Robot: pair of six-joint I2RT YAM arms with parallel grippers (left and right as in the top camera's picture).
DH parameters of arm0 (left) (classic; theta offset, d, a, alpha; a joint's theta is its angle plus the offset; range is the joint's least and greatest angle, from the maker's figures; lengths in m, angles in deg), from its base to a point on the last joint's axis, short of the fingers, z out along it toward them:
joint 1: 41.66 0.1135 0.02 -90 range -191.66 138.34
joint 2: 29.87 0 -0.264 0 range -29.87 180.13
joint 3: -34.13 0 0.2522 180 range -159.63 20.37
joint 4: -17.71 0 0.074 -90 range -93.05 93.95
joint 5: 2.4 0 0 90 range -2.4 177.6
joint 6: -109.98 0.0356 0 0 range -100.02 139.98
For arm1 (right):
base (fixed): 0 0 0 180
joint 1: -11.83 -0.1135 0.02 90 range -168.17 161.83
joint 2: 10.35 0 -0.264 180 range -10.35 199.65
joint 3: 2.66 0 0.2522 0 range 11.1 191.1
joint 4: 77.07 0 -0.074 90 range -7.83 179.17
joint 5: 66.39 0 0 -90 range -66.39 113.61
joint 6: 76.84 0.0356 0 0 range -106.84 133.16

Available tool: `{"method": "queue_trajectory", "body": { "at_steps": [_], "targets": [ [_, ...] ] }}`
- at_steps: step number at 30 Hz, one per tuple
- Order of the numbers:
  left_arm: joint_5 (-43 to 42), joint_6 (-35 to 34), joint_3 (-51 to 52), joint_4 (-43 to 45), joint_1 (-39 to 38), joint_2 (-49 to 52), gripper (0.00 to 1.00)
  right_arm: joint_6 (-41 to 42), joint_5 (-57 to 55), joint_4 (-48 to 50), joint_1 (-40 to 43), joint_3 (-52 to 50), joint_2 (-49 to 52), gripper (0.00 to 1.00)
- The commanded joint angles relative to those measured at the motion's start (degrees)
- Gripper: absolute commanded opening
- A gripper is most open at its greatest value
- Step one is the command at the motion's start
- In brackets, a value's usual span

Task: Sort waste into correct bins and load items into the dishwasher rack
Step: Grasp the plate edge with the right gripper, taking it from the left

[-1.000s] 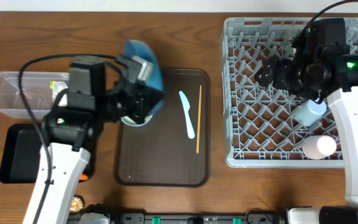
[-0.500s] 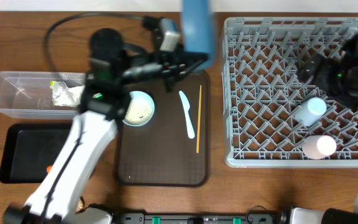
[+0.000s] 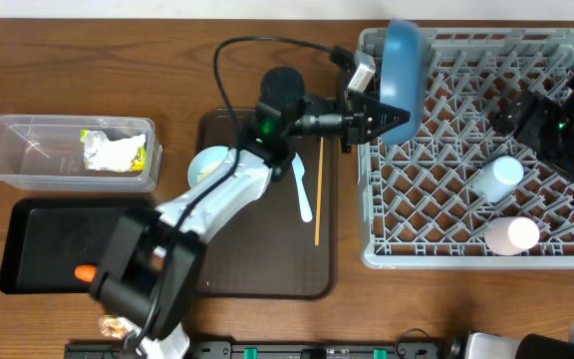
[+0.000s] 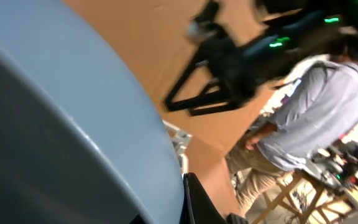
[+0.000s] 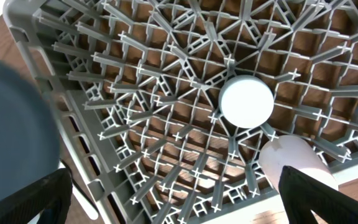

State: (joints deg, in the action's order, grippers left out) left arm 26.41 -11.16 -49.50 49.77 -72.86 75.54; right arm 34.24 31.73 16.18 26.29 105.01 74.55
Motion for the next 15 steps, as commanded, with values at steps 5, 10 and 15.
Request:
{"method": "queue_trajectory", "body": {
  "at_steps": [5,10,15],
  "targets": [
    [3.30,-1.11,-0.55,4.33,-0.13,4.31,0.06,0.72,0.48,-0.20,0.13,0.26,-0.68,0.99],
    [5.38,-1.09,-0.55,4.48,0.22,6.86,0.06,0.72,0.48,-1.20,0.15,0.24,-0.68,0.99],
    [5.88,-5.05,-0.55,10.27,-0.28,7.26,0.06,0.07,0.44,-1.60,0.15,0.20,-0.68,0.99]
  ]
}}
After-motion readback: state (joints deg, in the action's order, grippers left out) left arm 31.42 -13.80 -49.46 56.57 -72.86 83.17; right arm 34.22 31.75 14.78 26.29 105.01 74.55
